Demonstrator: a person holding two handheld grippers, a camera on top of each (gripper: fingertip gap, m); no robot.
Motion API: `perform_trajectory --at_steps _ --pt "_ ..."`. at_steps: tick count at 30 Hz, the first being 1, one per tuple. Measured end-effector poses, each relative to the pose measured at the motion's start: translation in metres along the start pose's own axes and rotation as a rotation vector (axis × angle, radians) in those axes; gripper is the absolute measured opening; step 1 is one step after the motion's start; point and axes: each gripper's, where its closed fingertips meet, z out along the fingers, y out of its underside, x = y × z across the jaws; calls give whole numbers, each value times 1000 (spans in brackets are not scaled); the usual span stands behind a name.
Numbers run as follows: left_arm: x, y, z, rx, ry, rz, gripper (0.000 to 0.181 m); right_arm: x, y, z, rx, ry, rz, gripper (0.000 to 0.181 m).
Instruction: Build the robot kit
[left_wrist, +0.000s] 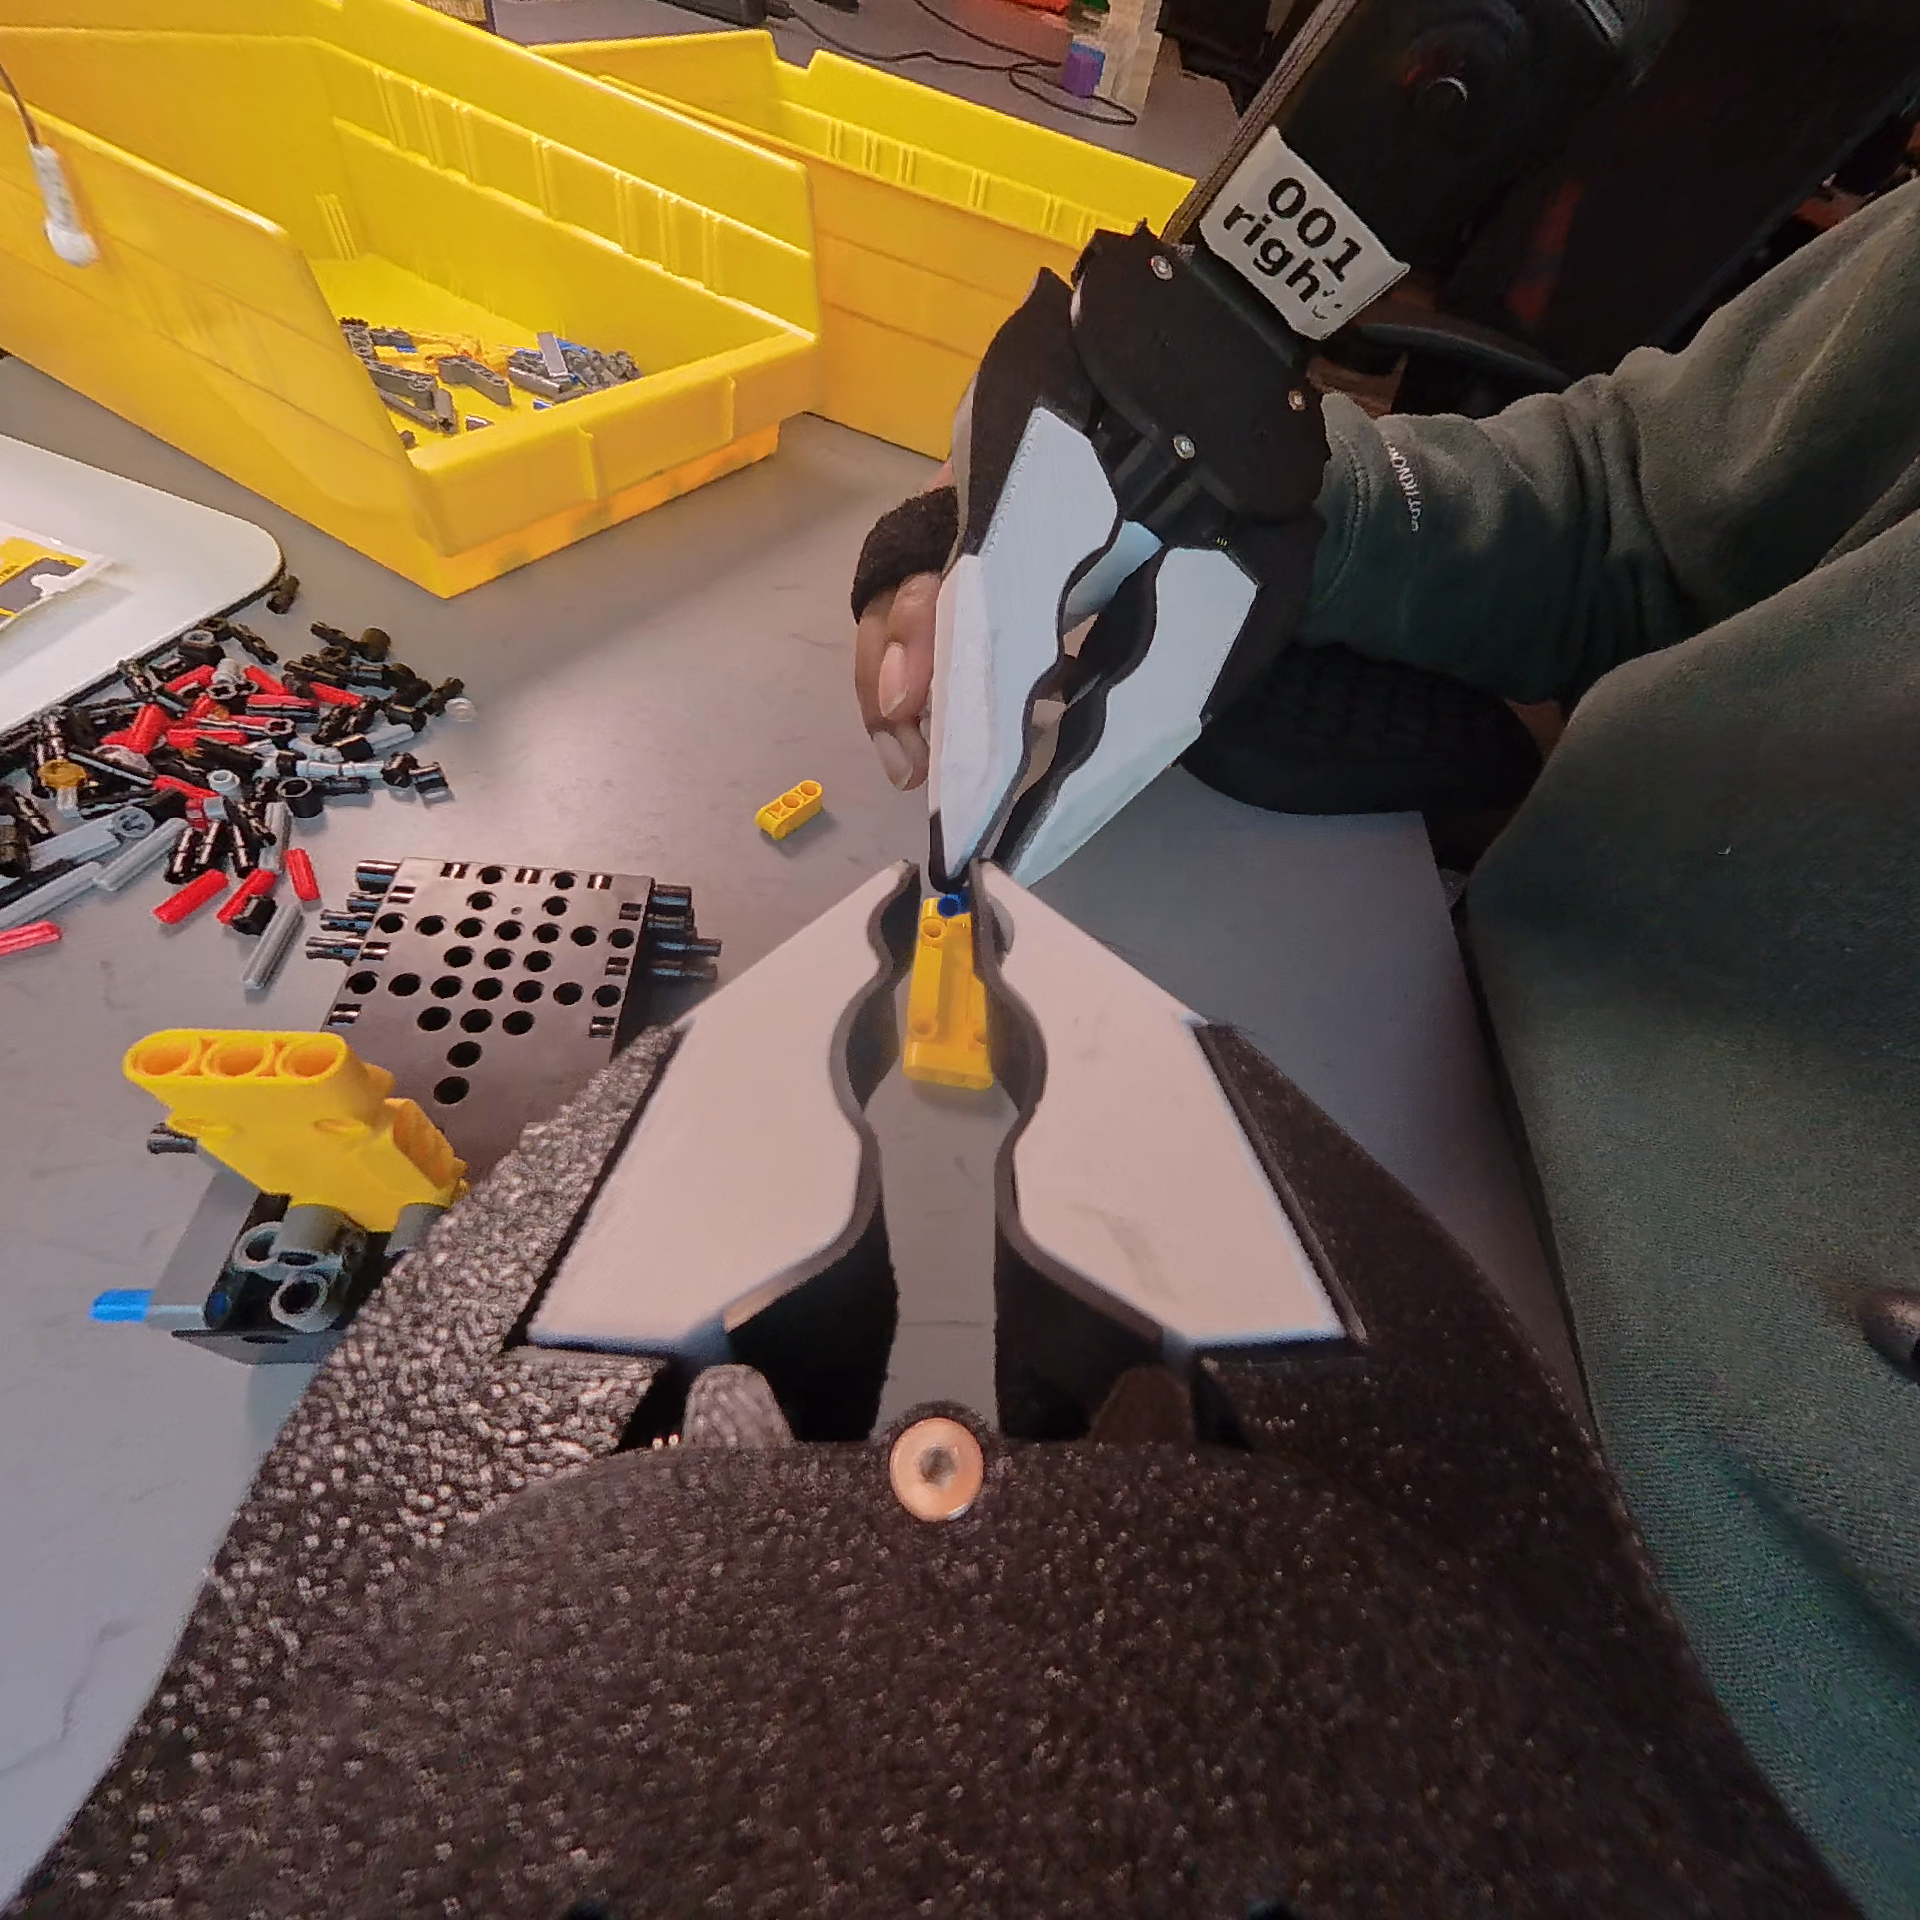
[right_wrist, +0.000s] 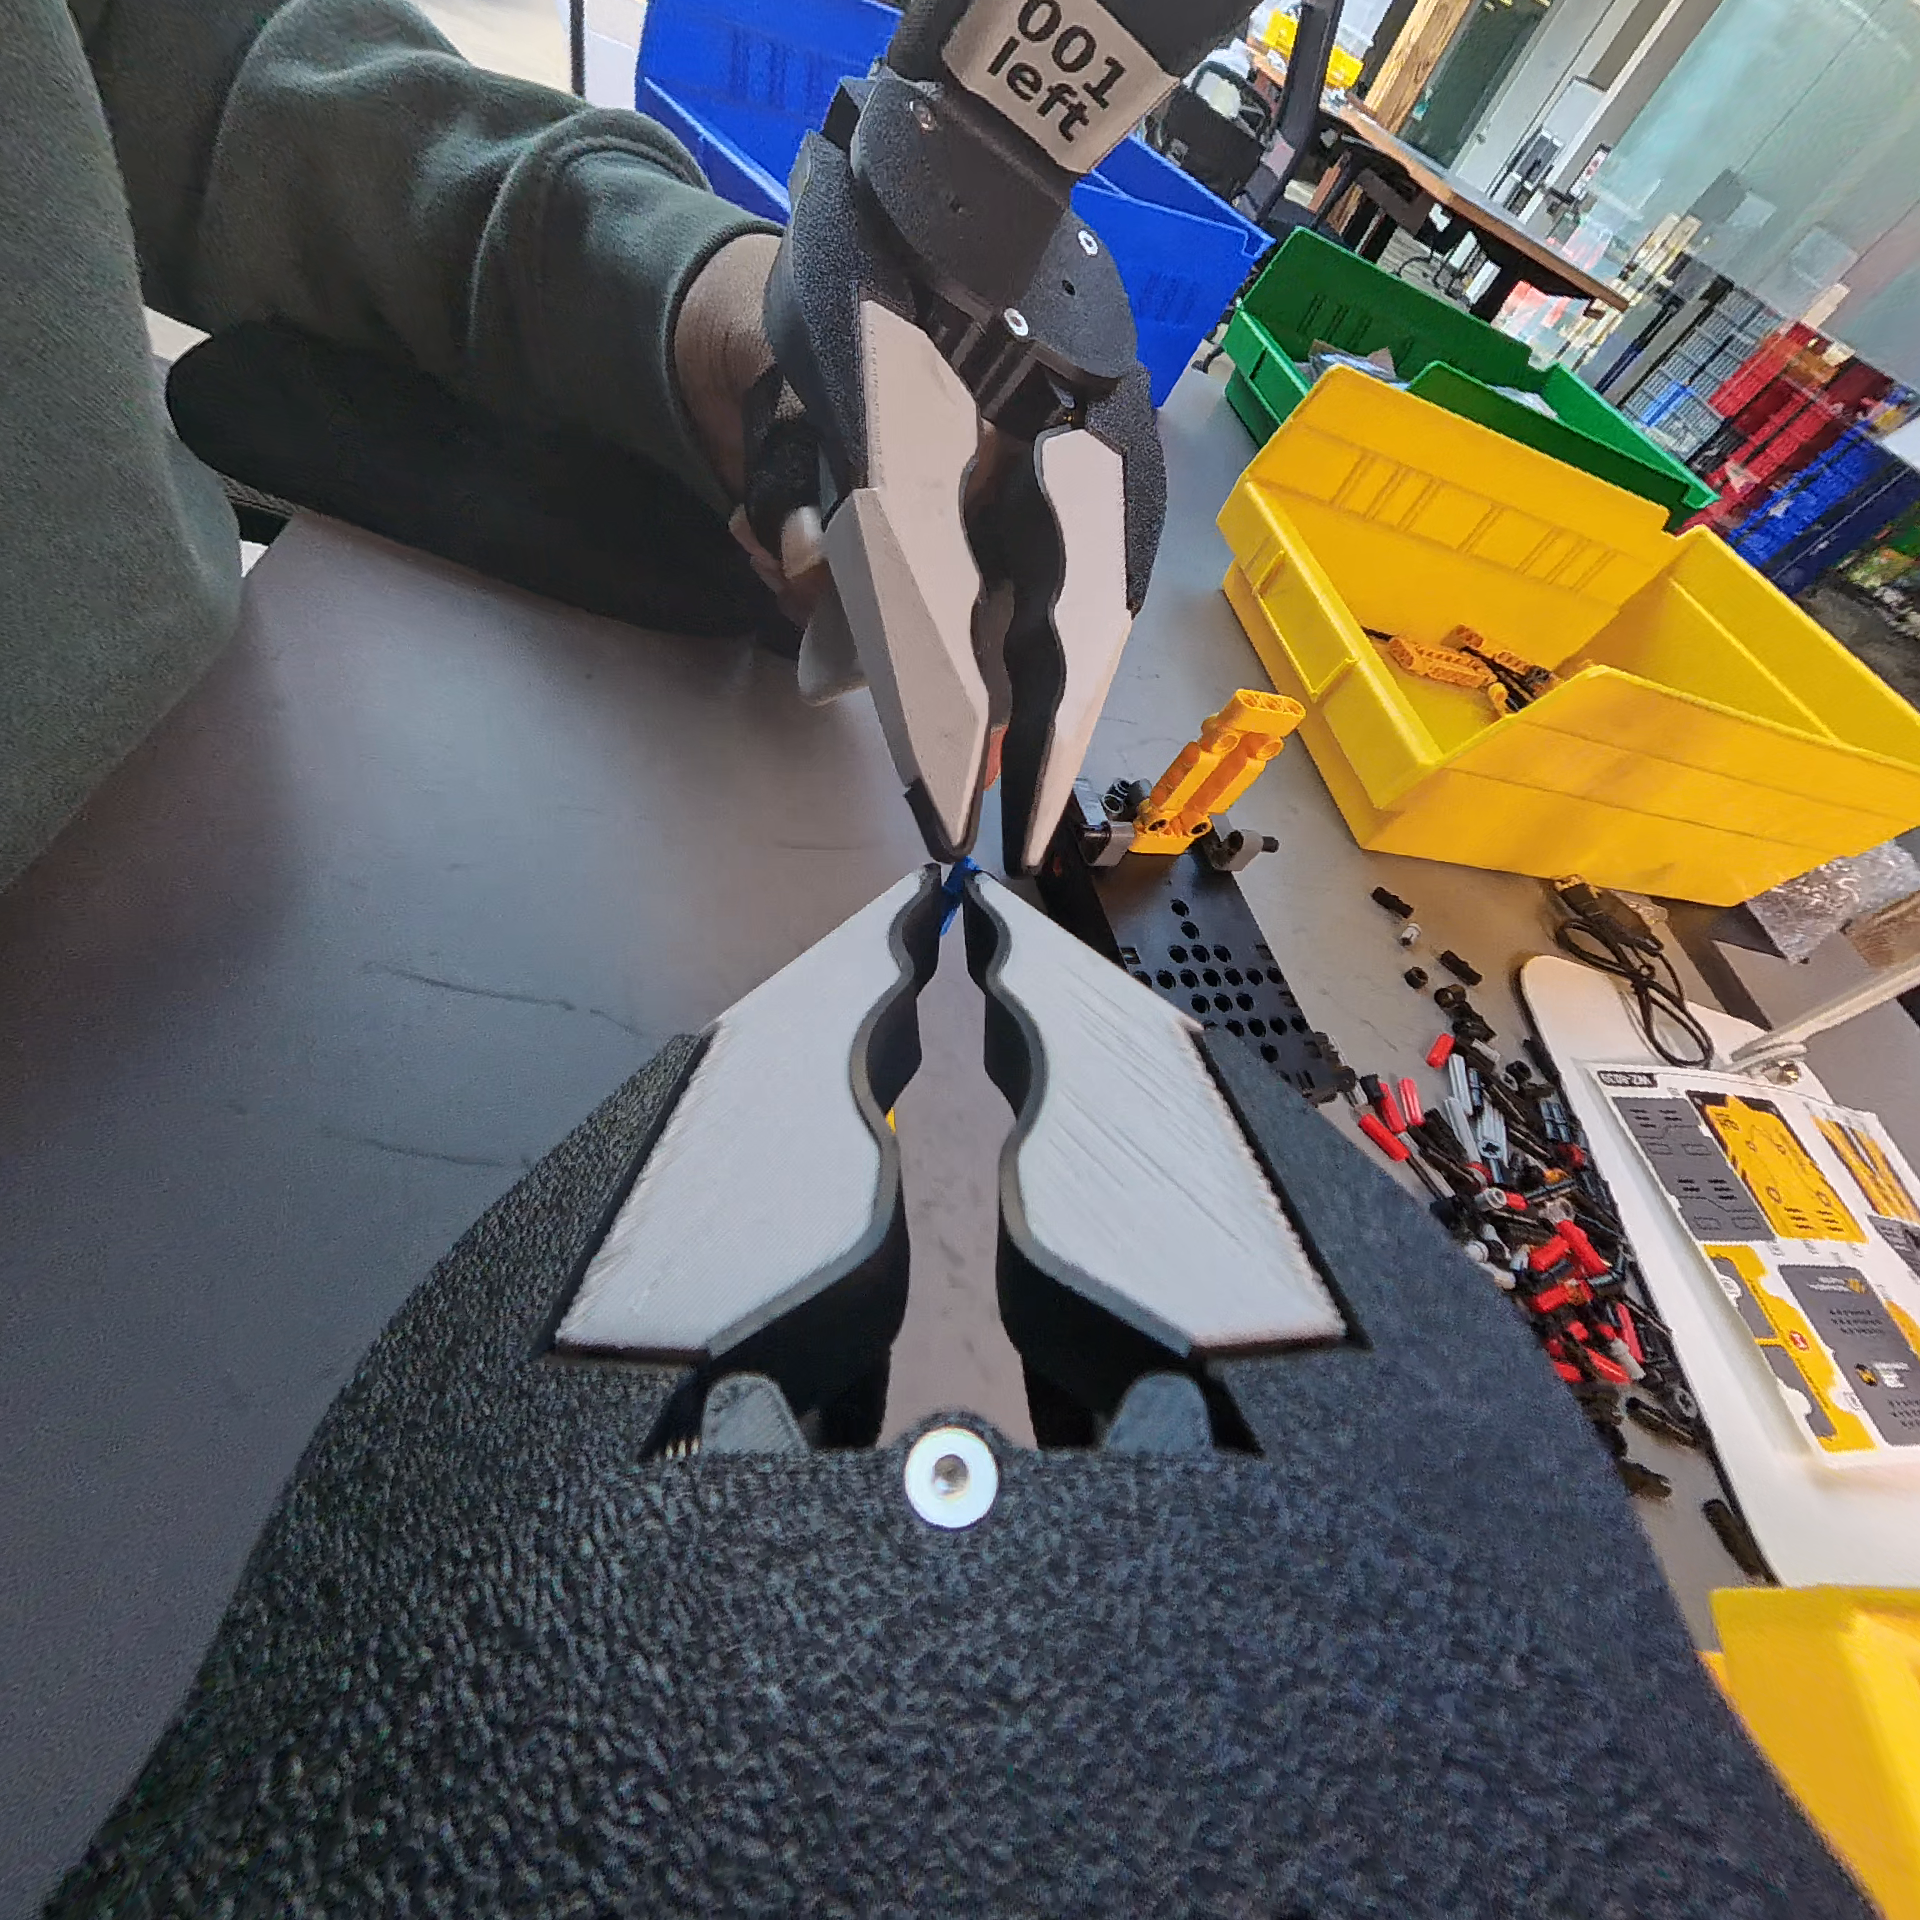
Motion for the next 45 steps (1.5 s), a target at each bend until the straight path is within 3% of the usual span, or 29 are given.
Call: perform_trajectory --at_steps 6,18,23,30,40,45 --pt "1 -1 -1 7 8 3 2 1 -2 0 16 22 -17 3" --pt "3 -1 -4 19 34 -14 10 2 -11 -7 48 57 -74 3" --pt "11 -1 -3 18 71 7 3 -2 -14 -8 59 50 -97 3" --pt "15 -7 -6 60 113 -29 9 -4 -22 -11 108 40 -89 3" --pt "36 -17 -13 132 277 -76 8 -12 -36 -16 192 -15 -53 3" --pt "35 -17 -12 135 272 -90 3 -13 -36 -18 196 -18 -51 2"
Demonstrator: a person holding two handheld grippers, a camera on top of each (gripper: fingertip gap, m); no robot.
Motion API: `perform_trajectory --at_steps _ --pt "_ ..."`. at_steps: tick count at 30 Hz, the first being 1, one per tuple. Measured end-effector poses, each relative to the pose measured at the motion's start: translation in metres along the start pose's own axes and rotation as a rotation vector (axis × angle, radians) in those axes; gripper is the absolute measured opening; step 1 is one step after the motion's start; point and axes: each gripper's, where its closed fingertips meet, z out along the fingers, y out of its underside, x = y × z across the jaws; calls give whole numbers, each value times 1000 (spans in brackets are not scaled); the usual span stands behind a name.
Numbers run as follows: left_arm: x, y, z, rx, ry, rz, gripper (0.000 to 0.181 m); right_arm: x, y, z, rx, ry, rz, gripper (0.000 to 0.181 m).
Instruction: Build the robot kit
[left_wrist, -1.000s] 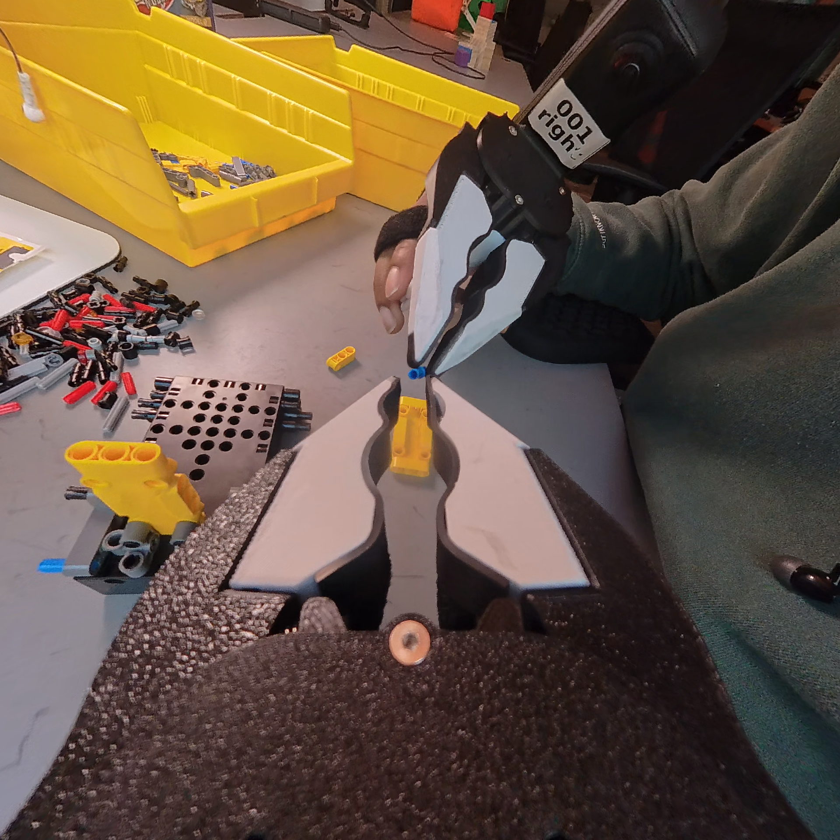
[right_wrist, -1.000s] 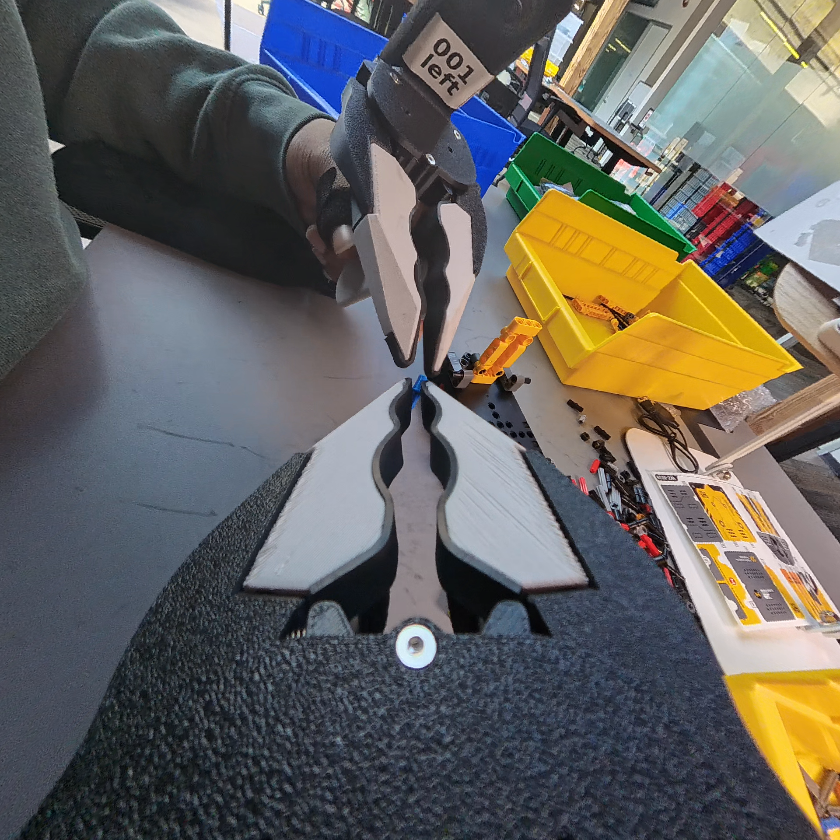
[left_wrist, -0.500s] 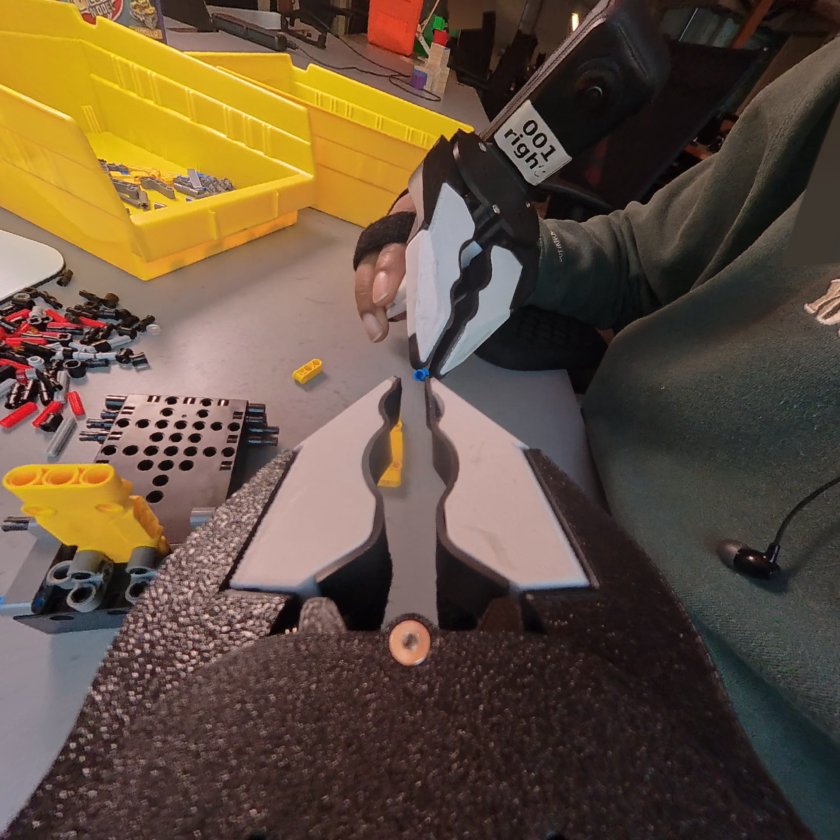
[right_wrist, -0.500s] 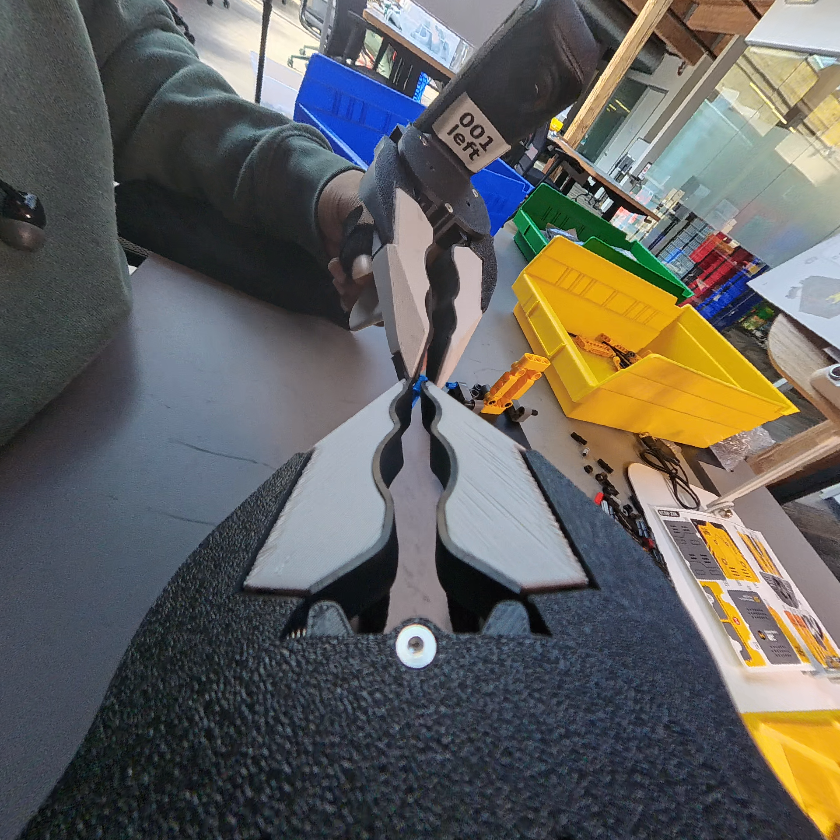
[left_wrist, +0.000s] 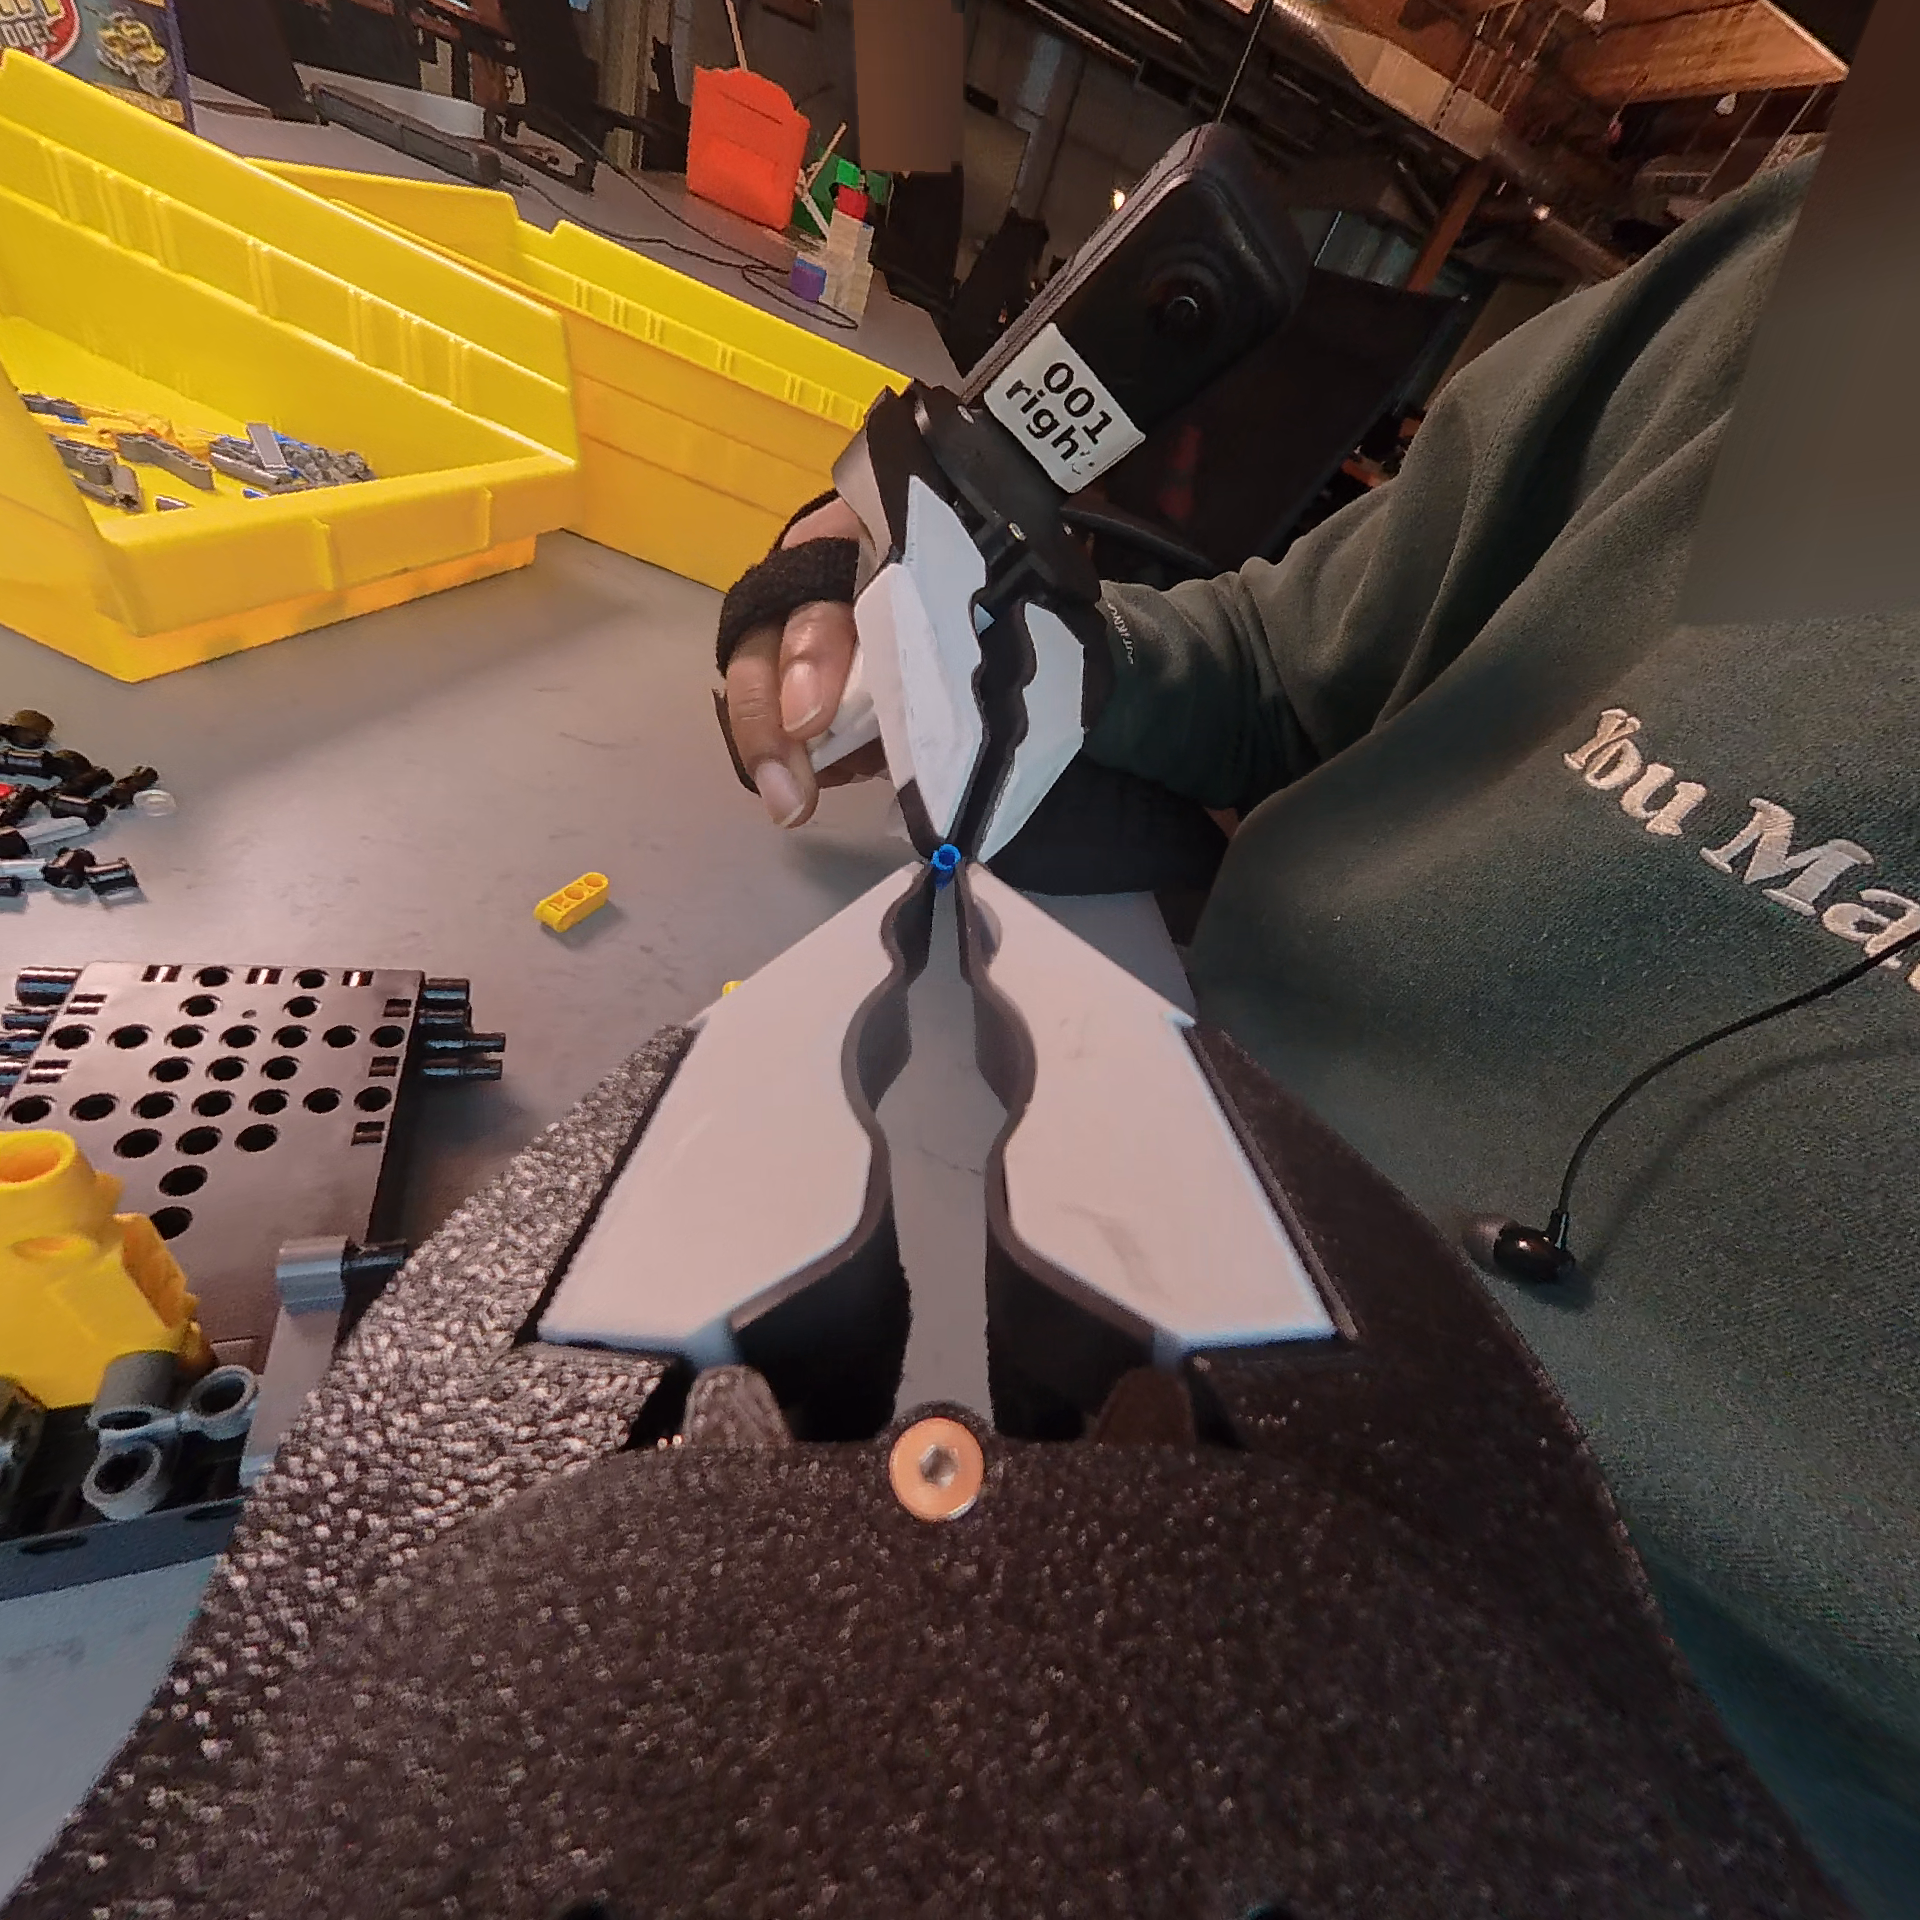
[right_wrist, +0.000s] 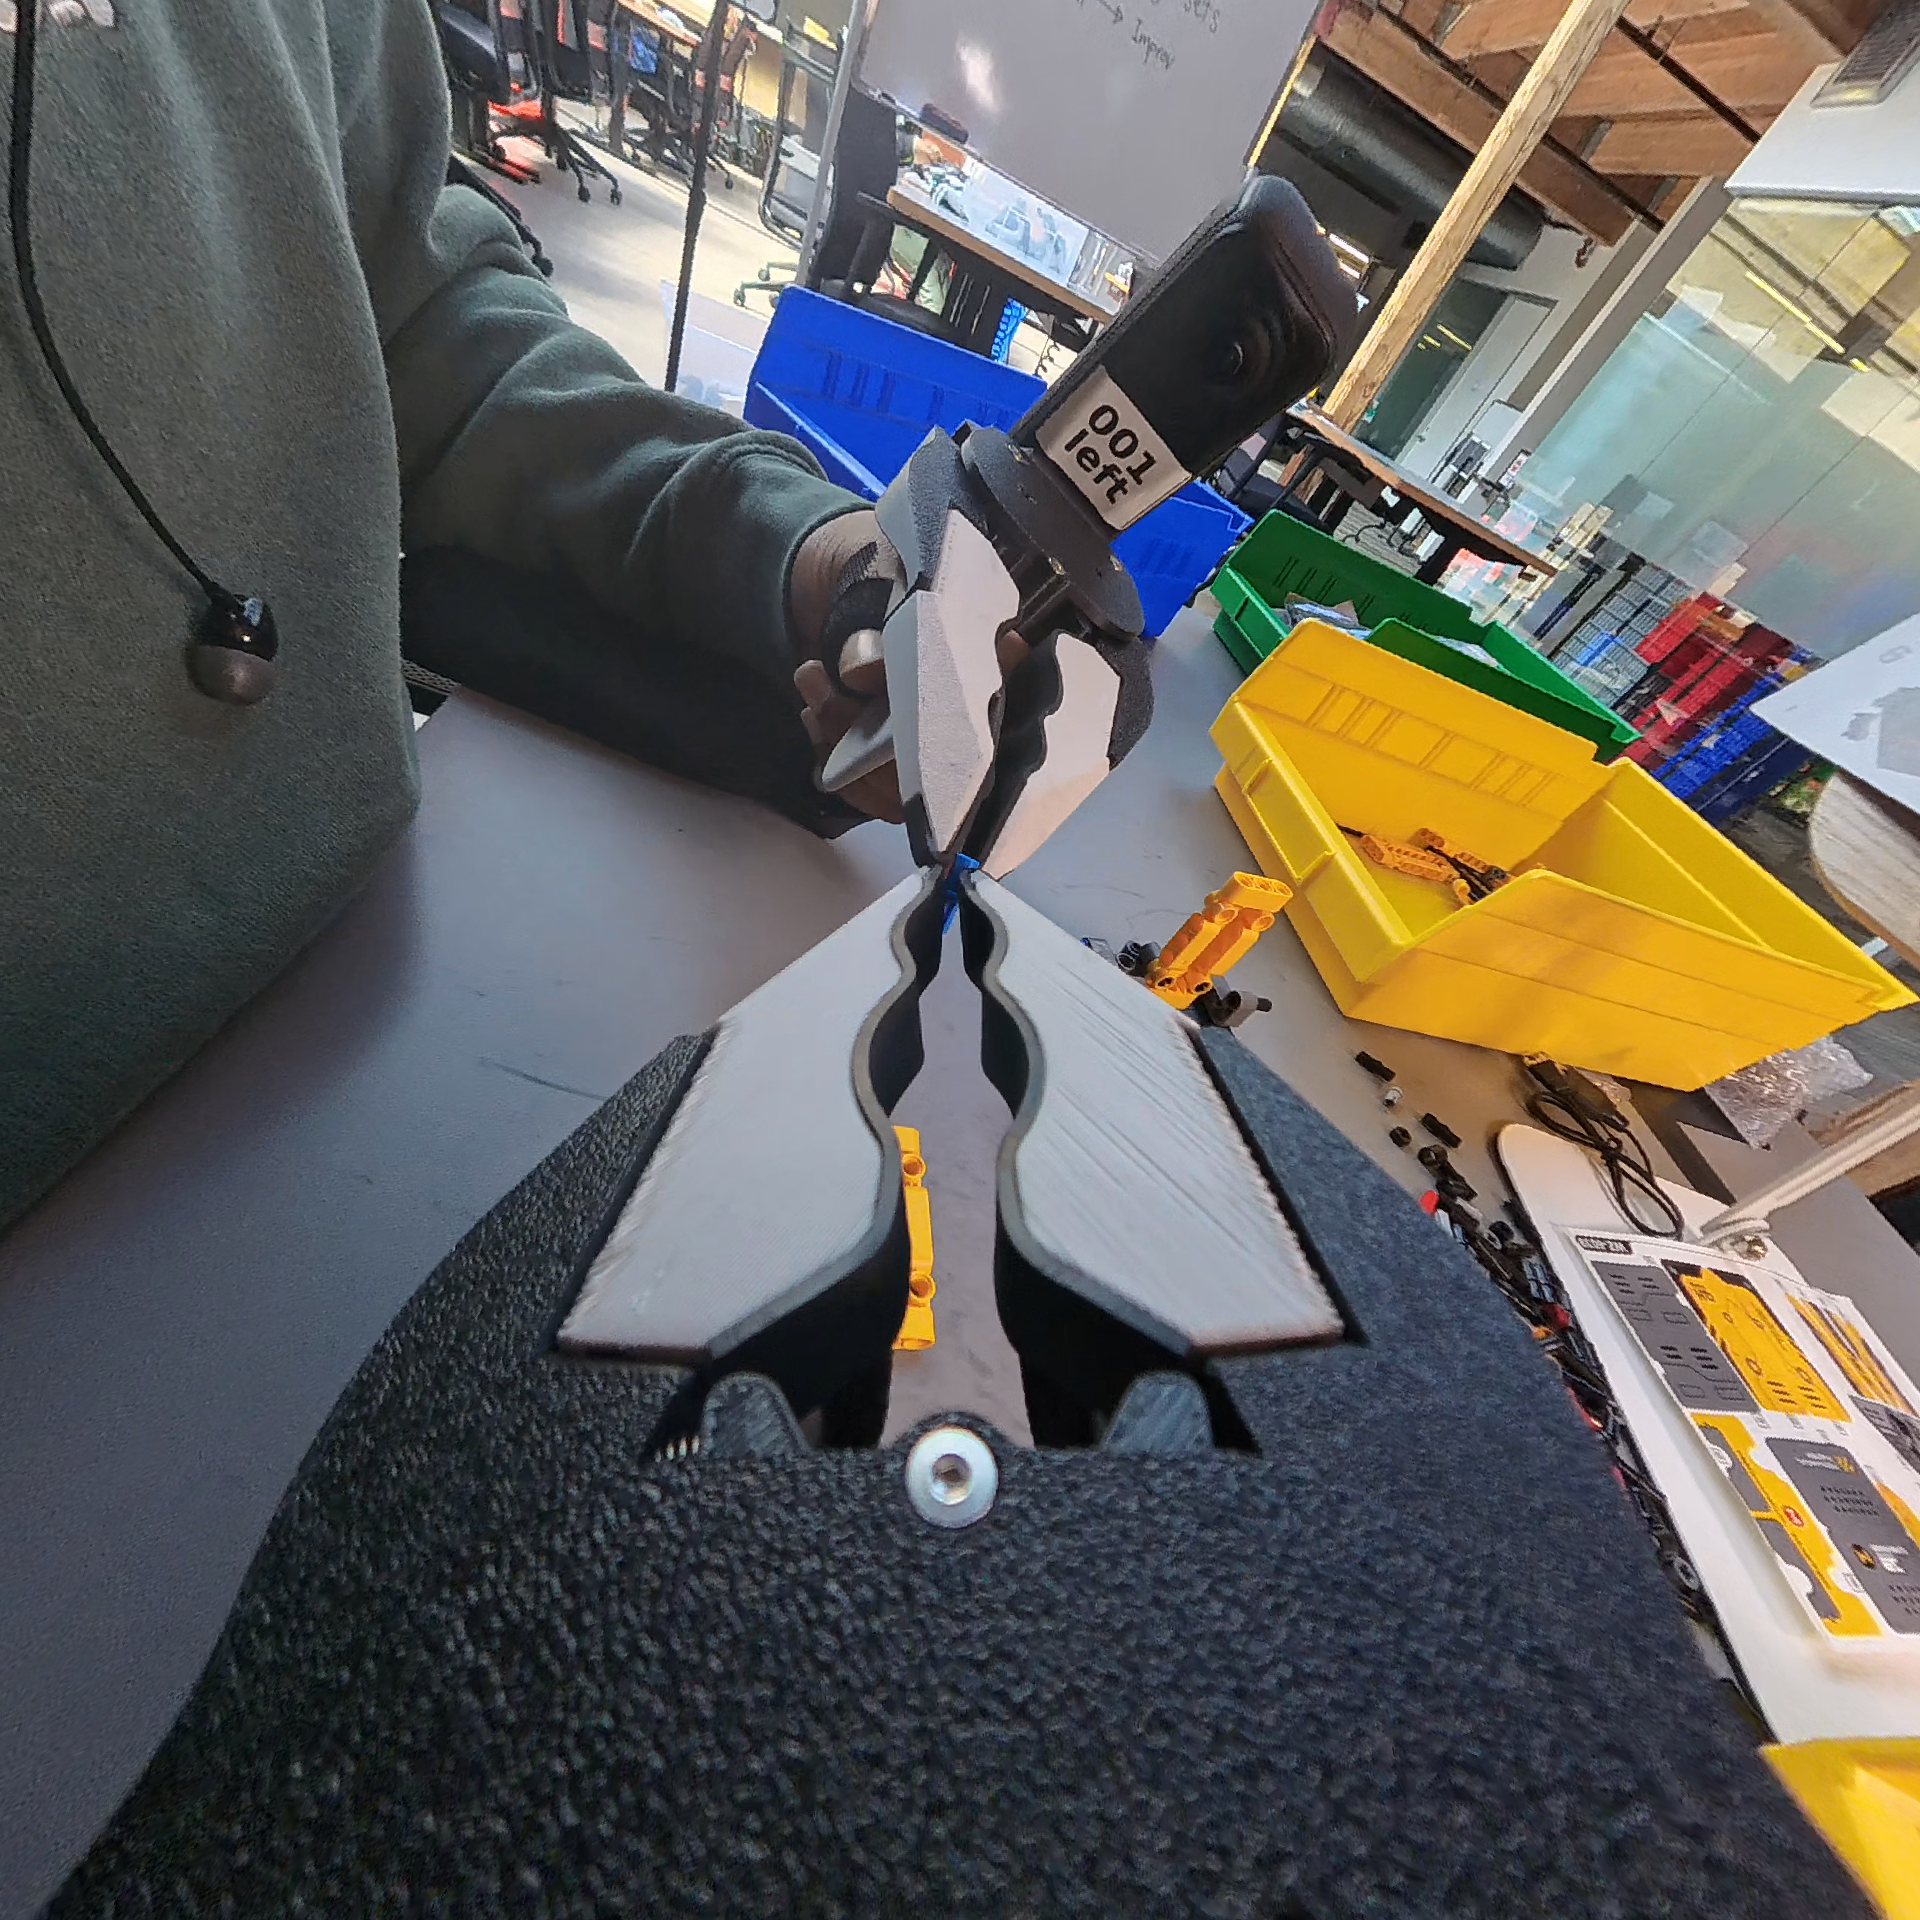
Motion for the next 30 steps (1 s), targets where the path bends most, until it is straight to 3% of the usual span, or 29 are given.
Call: perform_trajectory --at_steps 12,15,18,21,30 --pt "-18 -6 -9 38 -116 -13 1 16 11 -4 -43 64 46 8" --pt "-30 -3 -15 7 -204 16 1 36 36 -17 -178 108 105 20" --pt "-44 8 -19 -86 -306 71 0 52 85 -43 -436 147 176 27" --pt "-53 23 -19 -198 -370 115 0 48 118 -61 -601 122 294 33" --pt "-57 49 -9 -370 -399 178 0 36 133 -49 -682 76 315 15"
